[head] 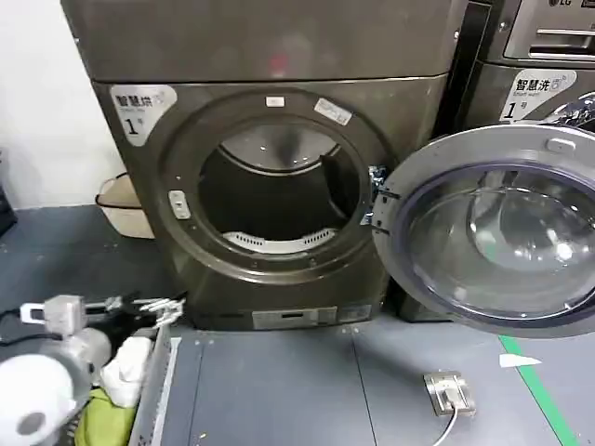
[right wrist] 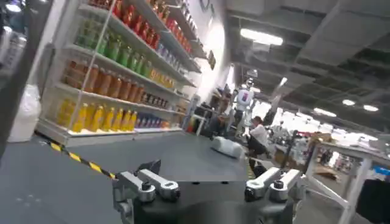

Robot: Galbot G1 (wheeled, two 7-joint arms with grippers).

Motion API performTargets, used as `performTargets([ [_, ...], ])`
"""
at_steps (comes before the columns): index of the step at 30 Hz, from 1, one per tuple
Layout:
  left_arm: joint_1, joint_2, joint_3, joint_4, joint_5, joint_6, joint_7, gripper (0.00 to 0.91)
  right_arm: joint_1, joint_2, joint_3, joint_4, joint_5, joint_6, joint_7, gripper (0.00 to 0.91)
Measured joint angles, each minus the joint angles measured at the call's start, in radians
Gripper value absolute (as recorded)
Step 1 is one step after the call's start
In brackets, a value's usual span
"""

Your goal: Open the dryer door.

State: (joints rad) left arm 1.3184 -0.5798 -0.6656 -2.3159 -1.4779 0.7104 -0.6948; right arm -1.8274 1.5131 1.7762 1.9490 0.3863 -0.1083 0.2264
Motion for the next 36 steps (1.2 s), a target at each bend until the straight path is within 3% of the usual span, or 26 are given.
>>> performTargets([
  [6, -0.017, 0.025, -0.029, 0.042, -0.323, 0.026, -0.282, 0.907, 0.001, -0.018, 0.082, -0.054, 0.028, -0.005, -0.015, 0.907],
  [11, -0.030, 0.062, -0.032, 0.101, -0.556, 0.026, -0.426, 0.907, 0.003, -0.032, 0.146, -0.097, 0.038, 0.002, -0.021, 0.907],
  [21, -0.064, 0.159, -0.032, 0.282, -0.915, 0.025, -0.565, 0.907, 0.006, -0.025, 0.191, -0.130, 0.040, -0.003, -0.014, 0.907],
  [36, -0.071, 0.181, -0.002, 0.362, -0.942, 0.026, -0.572, 0.907, 0.007, -0.022, 0.194, -0.140, 0.047, 0.017, -0.022, 0.907],
])
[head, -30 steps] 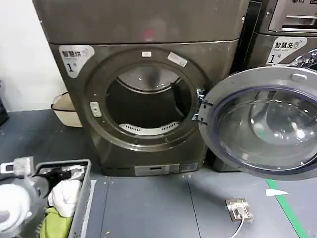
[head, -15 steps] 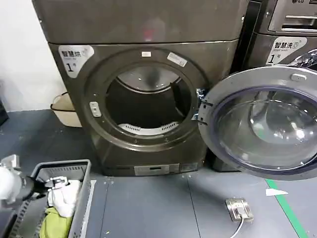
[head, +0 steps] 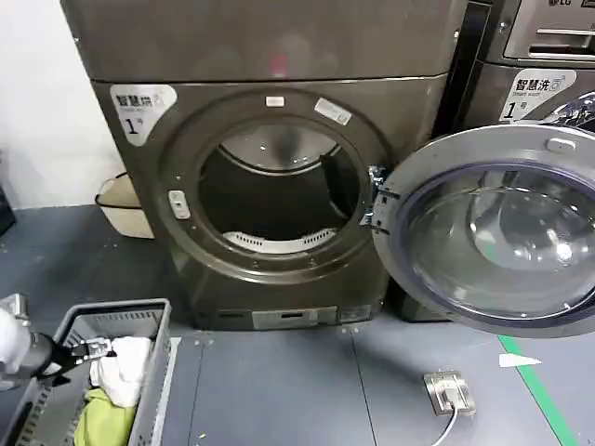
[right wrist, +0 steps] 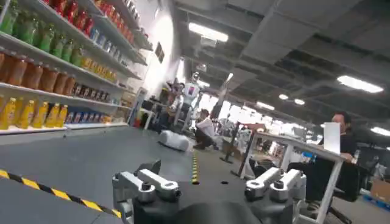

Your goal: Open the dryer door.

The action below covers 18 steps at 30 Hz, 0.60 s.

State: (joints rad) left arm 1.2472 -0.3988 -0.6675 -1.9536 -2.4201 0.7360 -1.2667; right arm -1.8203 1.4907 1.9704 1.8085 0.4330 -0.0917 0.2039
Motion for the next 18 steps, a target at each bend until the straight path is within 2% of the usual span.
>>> performTargets([
  [18, 0.009, 0.004, 0.003, 0.011, -0.005, 0.000, 0.000, 0.907, -0.006, 0.016, -0.028, 0.018, -0.018, -0.024, 0.027, 0.907],
])
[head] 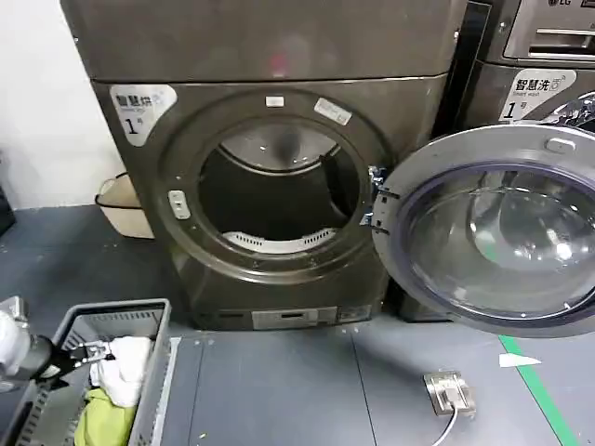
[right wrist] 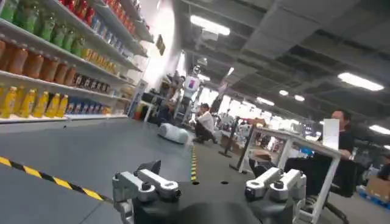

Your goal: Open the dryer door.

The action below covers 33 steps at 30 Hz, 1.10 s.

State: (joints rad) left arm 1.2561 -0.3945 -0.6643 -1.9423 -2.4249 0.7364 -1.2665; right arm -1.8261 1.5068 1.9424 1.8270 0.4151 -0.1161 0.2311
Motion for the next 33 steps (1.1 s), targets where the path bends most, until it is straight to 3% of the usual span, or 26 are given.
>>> performTargets([
  [33, 0.005, 0.004, 0.007, 0.019, -0.016, 0.000, -0.001, 0.907, -0.001, 0.006, -0.010, 0.004, 0.004, 0.007, -0.005, 0.907],
])
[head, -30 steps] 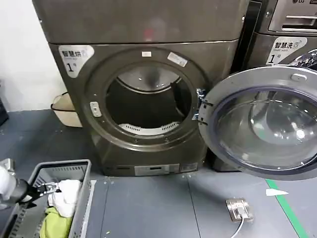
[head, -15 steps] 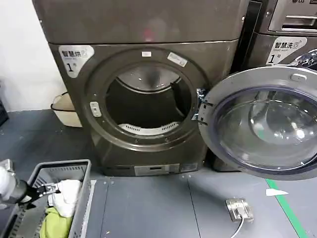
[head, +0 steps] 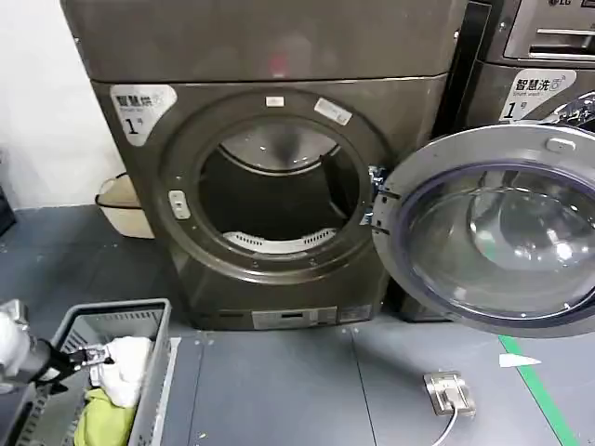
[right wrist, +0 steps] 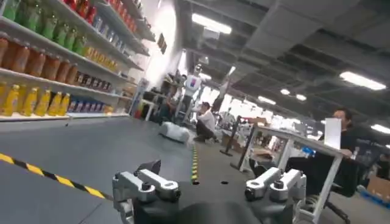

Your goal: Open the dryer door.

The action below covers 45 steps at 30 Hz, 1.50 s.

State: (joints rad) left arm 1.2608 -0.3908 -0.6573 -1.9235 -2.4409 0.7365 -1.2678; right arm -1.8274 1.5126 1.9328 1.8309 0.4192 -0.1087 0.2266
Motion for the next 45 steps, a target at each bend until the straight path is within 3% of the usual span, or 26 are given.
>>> performTargets([
  [45, -0.002, -0.014, 0.032, 0.023, 0.046, 0.000, 0.014, 0.907, -0.003, 0.010, -0.007, 0.029, -0.009, -0.011, -0.001, 0.907],
])
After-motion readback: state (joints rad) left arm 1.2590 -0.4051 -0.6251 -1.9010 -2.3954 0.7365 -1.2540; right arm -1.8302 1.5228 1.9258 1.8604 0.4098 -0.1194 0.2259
